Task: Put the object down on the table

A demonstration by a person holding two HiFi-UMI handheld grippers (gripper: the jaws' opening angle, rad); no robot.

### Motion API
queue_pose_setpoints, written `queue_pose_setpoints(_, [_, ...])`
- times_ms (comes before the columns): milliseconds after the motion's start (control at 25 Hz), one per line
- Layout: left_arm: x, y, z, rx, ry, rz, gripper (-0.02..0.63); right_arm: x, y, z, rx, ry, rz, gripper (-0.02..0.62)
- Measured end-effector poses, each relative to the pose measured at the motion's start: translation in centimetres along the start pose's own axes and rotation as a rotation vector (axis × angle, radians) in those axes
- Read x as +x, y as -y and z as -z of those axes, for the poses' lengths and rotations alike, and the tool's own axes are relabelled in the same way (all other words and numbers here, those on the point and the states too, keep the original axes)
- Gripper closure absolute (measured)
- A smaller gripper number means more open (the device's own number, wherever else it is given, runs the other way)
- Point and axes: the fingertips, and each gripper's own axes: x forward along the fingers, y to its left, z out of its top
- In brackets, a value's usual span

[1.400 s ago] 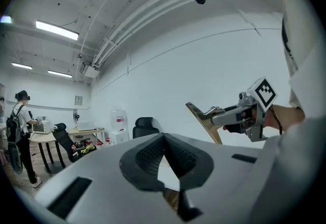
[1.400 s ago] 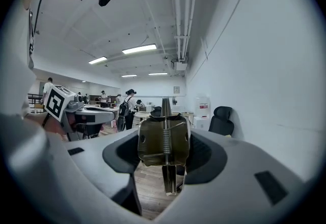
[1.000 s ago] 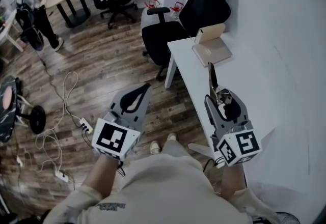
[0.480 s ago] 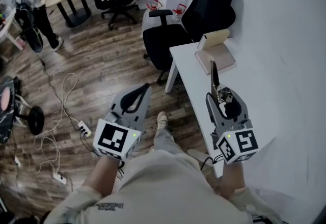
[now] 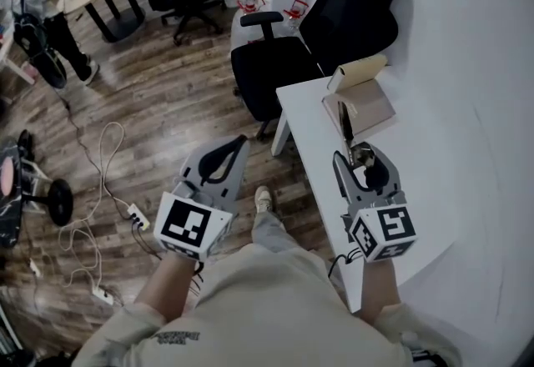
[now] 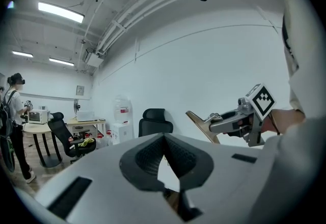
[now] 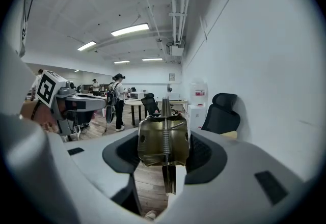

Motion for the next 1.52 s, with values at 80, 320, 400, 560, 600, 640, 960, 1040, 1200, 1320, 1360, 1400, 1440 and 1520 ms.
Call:
queue_pose_setpoints(80, [2.7,-1.7,-0.1,0.0,-0.018,0.006,0.584,2.9,1.5,-0.1,0.024,-0.02,-0.003,0.365])
queue_pose_setpoints(320, [12.0,-6.4,2.1,-0.021,-0.108,0.03,0.586,12.0,7.4,2.8,0.113,-0.112,0.009,0.365])
queue_pose_setpoints(400, [15.3,-7.9,3.7,-0.036,-0.142,0.04,0.585,14.8,9.3,4.3,0.127,-0.148,0.012,0.365])
queue_pose_setpoints(560, [21.6,-10.4,5.9,-0.051,-0.209,0.069,0.586,19.6,12.5,6.7,0.136,-0.224,0.014,0.365])
queue_pose_setpoints(600, [23.1,-10.9,6.4,-0.053,-0.224,0.078,0.586,20.7,13.2,7.1,0.136,-0.242,0.011,0.365])
queue_pose_setpoints(640, [24.5,-11.4,6.9,-0.053,-0.238,0.087,0.584,21.8,13.7,7.4,0.135,-0.258,0.008,0.365])
queue_pose_setpoints(960, [33.4,-12.5,12.4,-0.009,-0.377,0.211,0.584,28.6,16.7,12.2,0.124,-0.347,0.024,0.365])
queue_pose_setpoints(1040, [35.0,-12.6,13.5,-0.017,-0.392,0.227,0.584,29.9,17.4,13.6,0.12,-0.365,0.035,0.365])
queue_pose_setpoints(1200, [37.4,-13.0,15.8,-0.026,-0.428,0.277,0.584,32.0,18.3,16.1,0.151,-0.405,0.061,0.364])
queue_pose_setpoints(1320, [40.8,-13.9,19.4,-0.003,-0.475,0.331,0.584,35.0,19.8,18.9,0.162,-0.43,0.089,0.364])
queue_pose_setpoints(1360, [42.1,-14.4,20.6,0.007,-0.488,0.353,0.584,36.1,20.3,20.0,0.157,-0.441,0.104,0.364])
queue_pose_setpoints(1400, [43.2,-14.9,21.5,0.017,-0.498,0.379,0.584,37.1,20.6,21.0,0.153,-0.454,0.123,0.364])
queue_pose_setpoints(1440, [44.1,-15.3,22.1,0.026,-0.505,0.404,0.586,37.8,20.8,21.7,0.147,-0.469,0.143,0.364])
queue_pose_setpoints(1520, [45.3,-15.8,22.7,0.039,-0.515,0.451,0.585,38.5,21.0,22.8,0.12,-0.51,0.186,0.364])
